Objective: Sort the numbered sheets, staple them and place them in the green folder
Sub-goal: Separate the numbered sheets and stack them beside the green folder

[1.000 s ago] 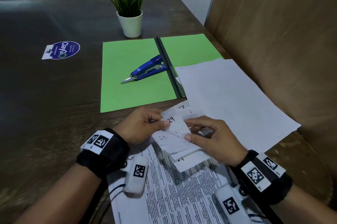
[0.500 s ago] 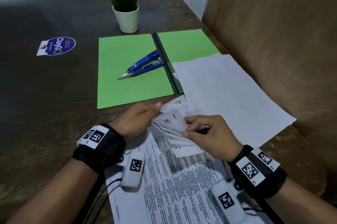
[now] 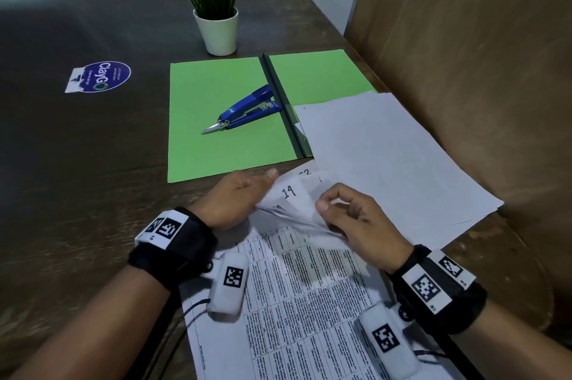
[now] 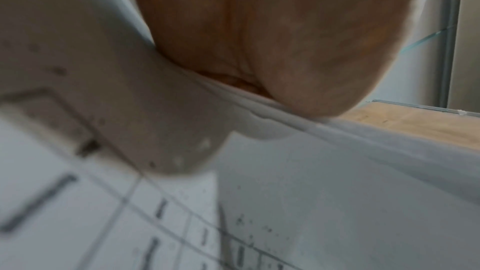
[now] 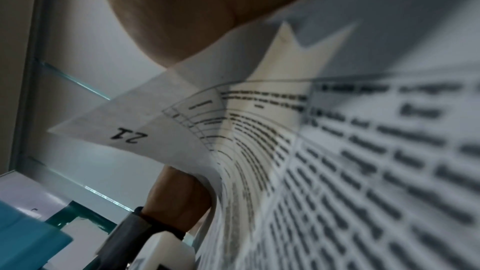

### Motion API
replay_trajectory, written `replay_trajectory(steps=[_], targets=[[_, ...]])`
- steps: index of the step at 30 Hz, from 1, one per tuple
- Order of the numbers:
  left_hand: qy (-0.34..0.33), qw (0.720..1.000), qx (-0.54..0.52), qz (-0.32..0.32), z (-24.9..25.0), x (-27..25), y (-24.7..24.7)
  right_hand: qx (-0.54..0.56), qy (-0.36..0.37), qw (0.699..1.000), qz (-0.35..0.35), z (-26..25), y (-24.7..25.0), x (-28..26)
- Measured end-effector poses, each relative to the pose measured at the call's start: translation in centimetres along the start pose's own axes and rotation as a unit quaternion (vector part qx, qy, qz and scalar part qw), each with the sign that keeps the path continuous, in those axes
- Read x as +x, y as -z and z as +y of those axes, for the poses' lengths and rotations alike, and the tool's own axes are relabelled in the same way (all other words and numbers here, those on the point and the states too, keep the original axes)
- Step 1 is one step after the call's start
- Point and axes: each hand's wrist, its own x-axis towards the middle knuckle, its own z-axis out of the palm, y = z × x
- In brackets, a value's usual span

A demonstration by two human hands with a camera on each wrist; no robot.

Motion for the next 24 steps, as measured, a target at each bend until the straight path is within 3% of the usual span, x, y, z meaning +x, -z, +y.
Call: replay_trajectory(steps=[4,8,24], targets=[[0.020,1.000,-0.019,-0.015,-0.1,0.3,0.1,-0.013,-0.002,1.000,0.016,0.2,-0.1,0.1],[-0.018,0.990,0.141,-0.007,-0.4,0.4,0.5,-0.060,-0.024,0.997,0.050,0.9,0.0,0.4],[-0.068,0.992,0.106,0.002,-0.1,0.3,0.2,-0.030,0.012,0.996,0.084,0.9,-0.3,0.4]])
